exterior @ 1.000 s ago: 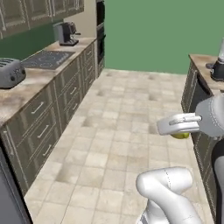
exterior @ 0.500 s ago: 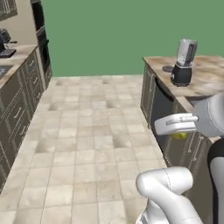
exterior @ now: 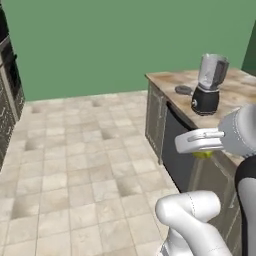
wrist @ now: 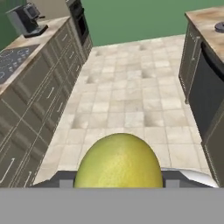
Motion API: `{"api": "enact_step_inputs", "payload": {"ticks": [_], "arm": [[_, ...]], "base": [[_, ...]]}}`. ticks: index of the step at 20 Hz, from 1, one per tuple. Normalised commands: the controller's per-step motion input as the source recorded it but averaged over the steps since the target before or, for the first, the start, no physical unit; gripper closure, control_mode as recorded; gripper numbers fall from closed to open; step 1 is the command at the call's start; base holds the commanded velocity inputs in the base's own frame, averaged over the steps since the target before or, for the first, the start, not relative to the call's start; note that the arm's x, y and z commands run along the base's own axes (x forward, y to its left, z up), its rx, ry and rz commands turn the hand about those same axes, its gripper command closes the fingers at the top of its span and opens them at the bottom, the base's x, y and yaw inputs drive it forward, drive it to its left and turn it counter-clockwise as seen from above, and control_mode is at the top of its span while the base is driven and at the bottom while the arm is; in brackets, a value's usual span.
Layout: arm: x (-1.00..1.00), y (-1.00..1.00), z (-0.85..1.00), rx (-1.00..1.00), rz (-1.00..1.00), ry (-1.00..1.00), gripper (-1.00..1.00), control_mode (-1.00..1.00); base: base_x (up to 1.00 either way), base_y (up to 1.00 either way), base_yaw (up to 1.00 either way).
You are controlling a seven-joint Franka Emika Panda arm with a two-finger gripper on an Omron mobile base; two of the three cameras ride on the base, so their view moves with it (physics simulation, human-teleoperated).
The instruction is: Grab the onion and lemon from the fridge, place them in the blender, close the lid, and turn on the blender to create a marinade.
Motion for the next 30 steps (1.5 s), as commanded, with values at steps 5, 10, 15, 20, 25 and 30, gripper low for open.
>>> {"api": "enact_step_inputs", "payload": {"ticks": [5, 10, 15, 20, 25, 30], "arm": [[0.00, 0.00, 0.00, 0.00, 0.00, 0.00, 1.00, 1.00], [0.00, 0.00, 0.00, 0.00, 0.00, 0.00, 1.00, 1.00], [0.00, 0.00, 0.00, 0.00, 0.00, 0.00, 1.00, 1.00], [0.00, 0.00, 0.00, 0.00, 0.00, 0.00, 1.00, 1.00], [0.00, 0.00, 0.00, 0.00, 0.00, 0.00, 1.00, 1.00], [0.00, 0.00, 0.00, 0.00, 0.00, 0.00, 1.00, 1.00]], "base": [[1.00, 0.55, -0.43], [1.00, 0.68, -0.57], [1.00, 0.85, -0.61], [1.00, 0.91, -0.64], [0.63, 0.68, -0.75], [0.43, 0.54, -0.81]]}}
